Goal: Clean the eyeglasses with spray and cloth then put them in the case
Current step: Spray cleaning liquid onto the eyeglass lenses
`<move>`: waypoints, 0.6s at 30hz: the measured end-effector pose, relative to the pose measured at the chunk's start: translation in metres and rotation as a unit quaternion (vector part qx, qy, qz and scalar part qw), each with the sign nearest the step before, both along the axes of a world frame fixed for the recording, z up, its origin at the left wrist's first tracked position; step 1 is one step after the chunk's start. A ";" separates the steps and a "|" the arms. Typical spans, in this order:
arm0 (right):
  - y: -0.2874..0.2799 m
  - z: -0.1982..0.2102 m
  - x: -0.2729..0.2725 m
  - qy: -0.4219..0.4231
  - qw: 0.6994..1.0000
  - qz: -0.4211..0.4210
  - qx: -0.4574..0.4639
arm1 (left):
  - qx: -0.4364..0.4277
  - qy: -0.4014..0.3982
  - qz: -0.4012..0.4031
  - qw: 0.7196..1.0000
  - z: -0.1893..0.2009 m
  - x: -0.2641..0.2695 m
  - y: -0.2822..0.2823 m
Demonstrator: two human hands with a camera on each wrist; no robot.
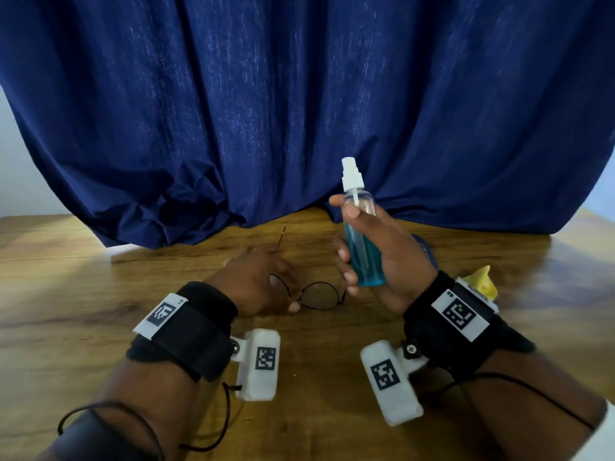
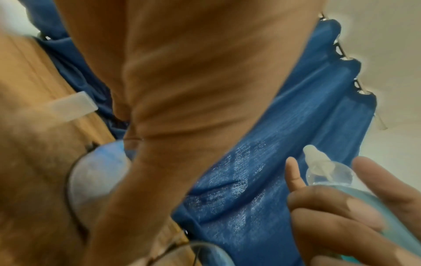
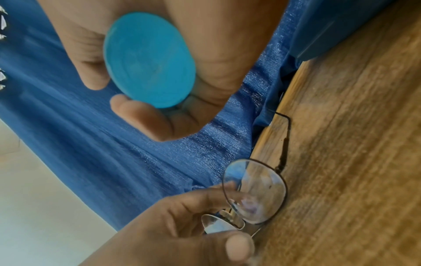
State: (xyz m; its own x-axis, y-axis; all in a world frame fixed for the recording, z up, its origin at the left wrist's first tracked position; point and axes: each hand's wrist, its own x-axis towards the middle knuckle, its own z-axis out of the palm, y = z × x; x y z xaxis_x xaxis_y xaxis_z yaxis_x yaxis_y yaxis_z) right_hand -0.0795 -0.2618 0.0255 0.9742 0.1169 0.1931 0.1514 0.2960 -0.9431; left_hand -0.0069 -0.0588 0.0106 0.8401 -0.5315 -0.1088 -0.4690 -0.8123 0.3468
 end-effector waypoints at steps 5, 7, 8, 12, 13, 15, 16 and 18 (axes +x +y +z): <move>0.001 -0.003 0.000 -0.002 1.000 0.005 -0.003 | -0.067 0.001 0.022 0.998 -0.012 0.003 -0.016; 0.000 -0.002 0.000 -0.007 1.000 -0.002 0.011 | -0.130 -0.016 0.014 0.991 -0.013 0.004 -0.017; -0.001 -0.001 0.000 -0.010 1.000 -0.011 0.024 | -0.187 -0.021 0.013 0.982 -0.013 0.004 -0.017; -0.010 0.003 0.003 -0.017 0.996 -0.018 0.088 | -0.491 0.056 0.076 0.866 -0.001 -0.003 -0.016; -0.011 0.004 0.002 -0.011 0.995 -0.003 0.100 | -0.537 0.088 0.091 0.834 0.001 -0.005 -0.017; -0.015 0.004 0.000 -0.010 0.991 0.050 0.127 | -0.593 0.131 0.109 0.787 0.002 -0.007 -0.017; -0.016 0.005 -0.001 -0.014 0.985 0.086 0.147 | -0.617 0.142 0.117 0.765 0.003 -0.007 -0.018; -0.016 0.007 -0.004 -0.020 0.966 0.161 0.201 | -0.654 0.163 0.132 0.727 0.004 -0.008 -0.019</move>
State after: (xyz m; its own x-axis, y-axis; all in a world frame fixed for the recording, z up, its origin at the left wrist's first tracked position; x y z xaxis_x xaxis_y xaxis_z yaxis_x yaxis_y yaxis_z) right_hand -0.0839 -0.2777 0.0321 0.8906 0.3211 0.3219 0.0238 0.6742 -0.7382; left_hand -0.0144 -0.0782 0.0147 0.9746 -0.1845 0.1273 -0.0754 0.2650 0.9613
